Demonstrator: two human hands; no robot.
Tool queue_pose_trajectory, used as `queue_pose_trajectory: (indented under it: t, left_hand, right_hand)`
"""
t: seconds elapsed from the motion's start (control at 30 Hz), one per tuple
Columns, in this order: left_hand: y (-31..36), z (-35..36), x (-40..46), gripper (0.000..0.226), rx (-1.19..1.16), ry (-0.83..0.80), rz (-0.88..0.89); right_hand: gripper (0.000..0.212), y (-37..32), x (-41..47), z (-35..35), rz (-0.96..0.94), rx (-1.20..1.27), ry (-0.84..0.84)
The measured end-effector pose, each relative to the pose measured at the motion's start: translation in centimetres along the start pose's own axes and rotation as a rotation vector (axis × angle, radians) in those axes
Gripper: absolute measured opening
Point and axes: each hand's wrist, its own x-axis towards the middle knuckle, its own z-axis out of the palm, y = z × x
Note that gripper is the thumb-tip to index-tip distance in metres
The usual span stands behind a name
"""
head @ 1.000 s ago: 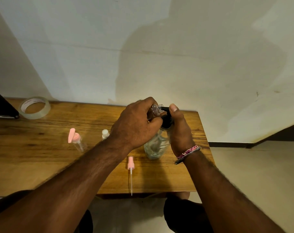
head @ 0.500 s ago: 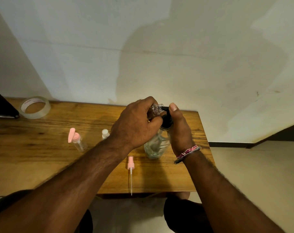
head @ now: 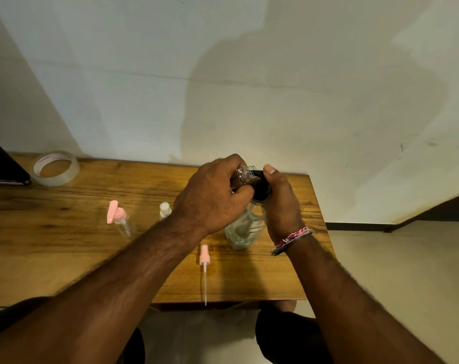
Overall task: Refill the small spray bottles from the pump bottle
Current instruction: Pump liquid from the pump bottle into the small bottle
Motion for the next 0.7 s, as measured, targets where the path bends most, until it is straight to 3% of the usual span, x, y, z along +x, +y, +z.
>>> queue_pose_trajectory:
  t: [0.7]
  left_hand:
    - [-0.18, -0.11, -0.09, 0.013, -0.015, -0.004, -0.015]
  right_hand:
    - [0.044, -0.37, -0.31, 0.37, -0.032, -0.05, -0.027]
